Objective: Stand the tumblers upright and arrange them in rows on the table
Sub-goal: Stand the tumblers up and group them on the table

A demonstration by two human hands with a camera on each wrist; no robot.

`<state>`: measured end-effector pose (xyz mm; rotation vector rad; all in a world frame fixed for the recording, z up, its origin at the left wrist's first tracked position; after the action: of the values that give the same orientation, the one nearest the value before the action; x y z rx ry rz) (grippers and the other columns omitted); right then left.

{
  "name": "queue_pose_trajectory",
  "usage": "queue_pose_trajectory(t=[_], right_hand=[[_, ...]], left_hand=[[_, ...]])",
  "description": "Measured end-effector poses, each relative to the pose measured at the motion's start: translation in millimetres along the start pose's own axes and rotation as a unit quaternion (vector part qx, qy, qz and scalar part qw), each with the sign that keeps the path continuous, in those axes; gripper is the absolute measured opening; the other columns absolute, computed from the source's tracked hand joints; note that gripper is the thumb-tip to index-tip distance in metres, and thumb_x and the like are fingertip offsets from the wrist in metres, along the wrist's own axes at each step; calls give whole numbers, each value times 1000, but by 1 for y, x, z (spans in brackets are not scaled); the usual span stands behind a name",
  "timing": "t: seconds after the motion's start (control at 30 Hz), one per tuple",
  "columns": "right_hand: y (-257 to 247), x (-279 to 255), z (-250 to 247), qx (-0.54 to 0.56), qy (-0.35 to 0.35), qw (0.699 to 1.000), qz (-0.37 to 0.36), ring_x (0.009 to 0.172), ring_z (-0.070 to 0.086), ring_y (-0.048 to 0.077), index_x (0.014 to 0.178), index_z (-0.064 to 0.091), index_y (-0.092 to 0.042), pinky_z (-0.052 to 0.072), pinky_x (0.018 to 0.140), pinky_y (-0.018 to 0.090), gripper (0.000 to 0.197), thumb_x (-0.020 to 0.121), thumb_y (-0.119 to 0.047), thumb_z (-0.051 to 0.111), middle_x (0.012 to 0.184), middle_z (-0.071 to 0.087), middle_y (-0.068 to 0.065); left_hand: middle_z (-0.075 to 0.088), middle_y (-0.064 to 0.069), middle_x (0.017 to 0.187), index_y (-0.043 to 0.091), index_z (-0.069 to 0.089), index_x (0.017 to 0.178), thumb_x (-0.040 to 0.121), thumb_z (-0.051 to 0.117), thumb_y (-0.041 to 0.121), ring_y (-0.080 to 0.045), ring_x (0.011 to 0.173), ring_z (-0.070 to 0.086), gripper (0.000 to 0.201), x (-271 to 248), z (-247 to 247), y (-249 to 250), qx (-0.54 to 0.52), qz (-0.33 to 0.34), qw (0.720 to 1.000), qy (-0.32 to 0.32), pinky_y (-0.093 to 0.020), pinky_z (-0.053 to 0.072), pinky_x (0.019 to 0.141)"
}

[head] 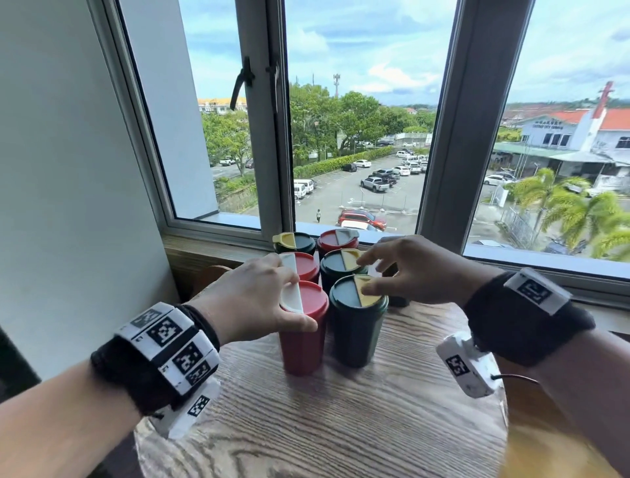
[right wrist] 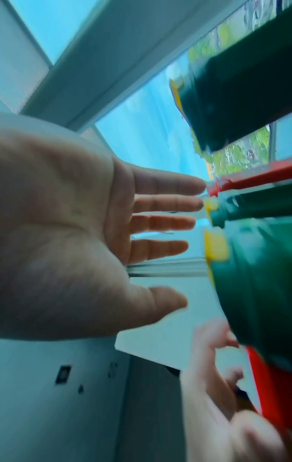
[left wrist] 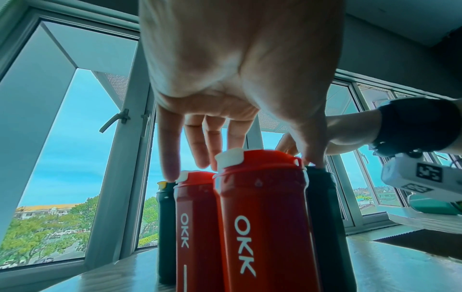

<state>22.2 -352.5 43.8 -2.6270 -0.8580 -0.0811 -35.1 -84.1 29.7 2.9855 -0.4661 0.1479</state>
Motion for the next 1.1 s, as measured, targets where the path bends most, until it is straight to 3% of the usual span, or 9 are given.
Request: queue_pose_trajectory(t=[0.1,0.17,0.33,0.43,0.5,0.63,0.8,0.97,1.1], right_hand=[[25,11,-21,-15,58,998,20,103,72,11,122,75,-26,60,90,34,32,91,-36,76,114,74,-7],[47,22,-32,-74,81,993,43,111,68,19,126,73,-22,55,94,36,38,90,-35,76,123,72,1],[103,46,-25,-60,2,986,158,139,50,26,153,49,-23,42,117,43,92,73,-47,88,155,51,4],[126,50,-8,54,6,981,184,131,57,27,156,43,-22,45,115,42,120,52,-59,90,148,58,8],[138,51,4,100,24,979,176,125,60,26,152,47,-21,49,111,40,114,53,-55,92,139,62,7],[152,51,17,164,73,970,162,117,66,26,142,57,-19,55,102,35,88,65,-30,98,125,68,5],[129,33,0,157,112,973,127,107,69,18,139,64,-18,51,82,19,81,66,-31,97,109,70,-9],[75,-15,-28,117,166,972,117,104,70,14,134,65,-29,58,89,30,85,58,-49,95,111,73,-9],[17,-56,-34,82,186,966,163,98,69,7,134,64,-31,54,84,27,99,46,-72,81,107,72,-13]], left_hand=[[53,11,132,26,55,139,70,50,89,-10,120,49,93,1,-3,0,-7,12,1000,12,-32,45,100],[54,13,130,27,58,137,74,51,85,-9,117,51,86,3,-3,1,-6,19,1000,8,-31,45,98],[52,17,124,27,61,135,77,55,80,-4,106,54,79,5,-2,2,-11,29,1000,-5,-22,43,87],[53,18,123,27,61,135,75,55,80,-5,108,55,80,5,-2,1,-17,24,1000,-4,-24,45,91],[53,19,123,28,62,135,74,55,81,-4,109,55,82,5,-2,0,-20,22,1000,-4,-25,45,93],[54,19,125,30,62,135,73,56,80,-3,111,53,80,5,-1,1,-32,12,999,0,-23,43,93],[52,20,125,31,61,134,75,55,81,-2,114,50,78,5,2,-1,-36,15,999,9,-24,43,96],[50,22,125,32,58,137,78,46,85,0,115,48,80,4,7,-14,-35,57,998,17,-26,43,98],[51,22,126,29,57,140,81,49,81,1,113,50,79,7,10,-28,-54,123,991,20,-23,43,94]])
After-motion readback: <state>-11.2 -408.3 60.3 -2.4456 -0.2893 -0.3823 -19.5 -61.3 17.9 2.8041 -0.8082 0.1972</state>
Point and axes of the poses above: each hand's wrist, its own x-axis towards the middle knuckle, its own z-axis out of the palm, y = z × x, the point moved 1 cm from there along x, towards the middle knuckle
